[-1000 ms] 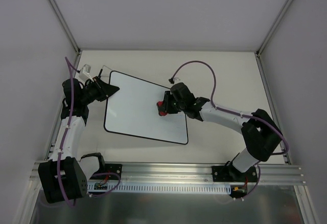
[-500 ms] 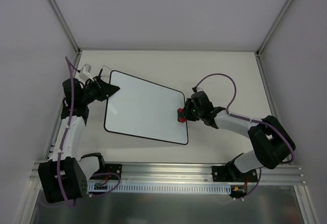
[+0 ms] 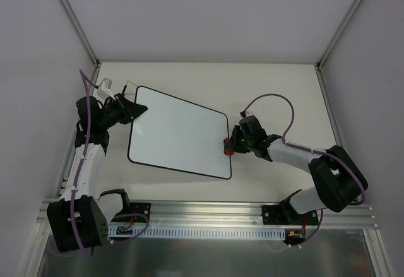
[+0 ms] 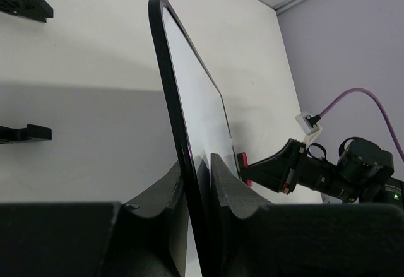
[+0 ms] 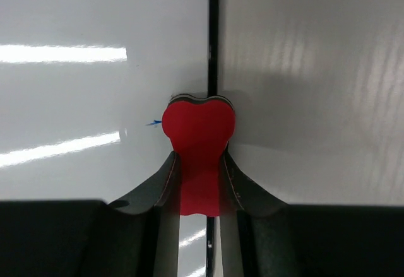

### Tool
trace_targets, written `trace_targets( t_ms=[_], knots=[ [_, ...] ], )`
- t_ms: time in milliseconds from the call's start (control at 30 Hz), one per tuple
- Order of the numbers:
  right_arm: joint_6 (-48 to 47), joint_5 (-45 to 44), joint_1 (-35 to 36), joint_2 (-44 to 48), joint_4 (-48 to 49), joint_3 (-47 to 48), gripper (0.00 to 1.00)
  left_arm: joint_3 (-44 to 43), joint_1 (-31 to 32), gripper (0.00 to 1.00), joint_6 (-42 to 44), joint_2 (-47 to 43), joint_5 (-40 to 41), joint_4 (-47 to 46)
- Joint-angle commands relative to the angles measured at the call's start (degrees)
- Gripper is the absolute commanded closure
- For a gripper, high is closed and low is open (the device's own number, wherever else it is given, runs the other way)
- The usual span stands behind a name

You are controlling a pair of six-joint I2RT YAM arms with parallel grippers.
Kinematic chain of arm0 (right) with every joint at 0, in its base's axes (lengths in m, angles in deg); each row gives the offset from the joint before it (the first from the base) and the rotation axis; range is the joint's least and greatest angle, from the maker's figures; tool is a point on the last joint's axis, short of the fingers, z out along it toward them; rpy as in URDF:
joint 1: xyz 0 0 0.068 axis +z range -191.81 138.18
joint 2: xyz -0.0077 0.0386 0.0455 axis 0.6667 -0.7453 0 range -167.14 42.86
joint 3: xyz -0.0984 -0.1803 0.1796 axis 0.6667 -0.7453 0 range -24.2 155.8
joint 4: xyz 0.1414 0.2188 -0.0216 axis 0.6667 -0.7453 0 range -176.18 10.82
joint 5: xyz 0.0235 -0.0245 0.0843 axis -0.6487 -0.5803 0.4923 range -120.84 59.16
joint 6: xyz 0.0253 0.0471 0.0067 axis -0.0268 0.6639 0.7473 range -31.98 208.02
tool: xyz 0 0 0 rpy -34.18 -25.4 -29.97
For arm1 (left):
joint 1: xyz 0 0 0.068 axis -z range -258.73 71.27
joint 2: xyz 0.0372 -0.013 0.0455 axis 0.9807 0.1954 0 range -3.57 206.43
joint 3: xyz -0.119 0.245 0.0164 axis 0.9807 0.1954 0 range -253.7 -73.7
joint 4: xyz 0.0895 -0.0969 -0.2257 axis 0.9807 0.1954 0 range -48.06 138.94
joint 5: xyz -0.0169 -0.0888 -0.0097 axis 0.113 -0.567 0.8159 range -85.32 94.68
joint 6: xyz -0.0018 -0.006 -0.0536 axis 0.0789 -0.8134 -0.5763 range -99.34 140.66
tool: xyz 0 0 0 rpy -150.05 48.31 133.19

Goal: Erase the whiteboard

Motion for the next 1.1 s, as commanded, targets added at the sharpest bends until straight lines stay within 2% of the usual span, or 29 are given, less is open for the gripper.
trace_targets(
  t_ms=[0,300,367,500,767,1067],
  knots=[
    [-1.84,5.77,3.95,0.43,-2.73,3.49,1.00,-3.71,1.03,1.00,6.75,-2.93,-2.92,-11.81],
    [-7.29,9.20,4.04,-6.95,-4.32,17.54,1.00,-3.36,1.12,1.00,6.76,-3.19,-3.36,-11.81],
    [-7.38,8.77,3.95,-8.18,-4.32,18.17,1.00,-3.36,1.03,1.00,6.67,-3.28,-3.19,-11.81],
    [-6.85,8.33,2.38,-8.80,-4.32,15.72,1.00,-3.54,1.12,1.00,6.49,-3.54,-2.92,-11.81],
    [-3.87,6.75,-2.55,-5.02,0.69,0.61,1.00,-3.71,1.12,1.00,6.40,-3.45,-2.83,-11.81],
    [-2.72,4.63,-5.28,-4.23,0.96,-1.43,1.00,-3.97,1.12,1.00,6.40,-2.93,-3.10,-11.72]
  ],
)
